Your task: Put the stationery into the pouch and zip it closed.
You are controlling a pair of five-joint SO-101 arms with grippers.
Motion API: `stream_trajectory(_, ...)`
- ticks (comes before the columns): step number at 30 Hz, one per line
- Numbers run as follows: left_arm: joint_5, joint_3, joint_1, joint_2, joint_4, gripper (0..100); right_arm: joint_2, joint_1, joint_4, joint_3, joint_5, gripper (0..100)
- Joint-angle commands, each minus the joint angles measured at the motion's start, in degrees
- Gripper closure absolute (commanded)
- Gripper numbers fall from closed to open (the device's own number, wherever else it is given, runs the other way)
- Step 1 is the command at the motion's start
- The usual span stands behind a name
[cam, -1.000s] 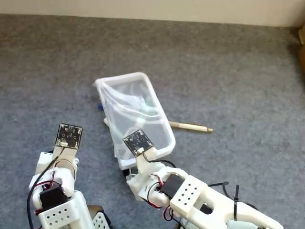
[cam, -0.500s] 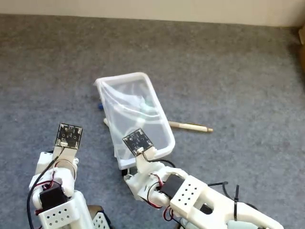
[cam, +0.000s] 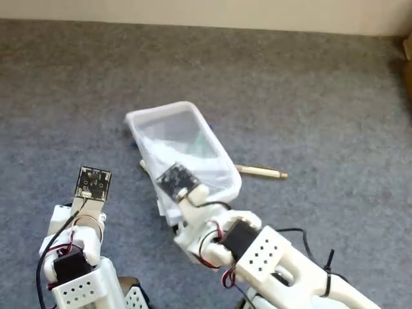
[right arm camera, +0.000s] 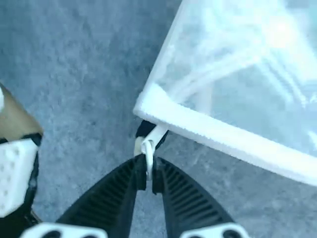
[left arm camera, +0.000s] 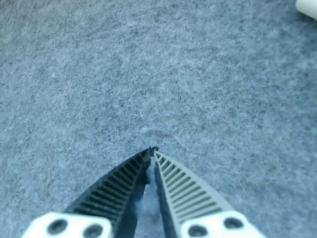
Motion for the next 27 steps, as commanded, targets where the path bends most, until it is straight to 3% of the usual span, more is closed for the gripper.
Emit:
stream_trajectory(1,0.70,0.48,-0.66,-0.40,-1.23,99,-2.24,2.51,2.15,-7.87,0.70,99.4)
stream_trajectory(21,0.70,0.48,-0.66,-0.40,-1.23,99,-1.10,8.40,17.54,-27.91,13.19,99.4)
stream_trajectory(27,0.70,0.48,-0.66,-0.40,-1.23,99,9.27,8.40,24.13,-29.85,13.36,99.4)
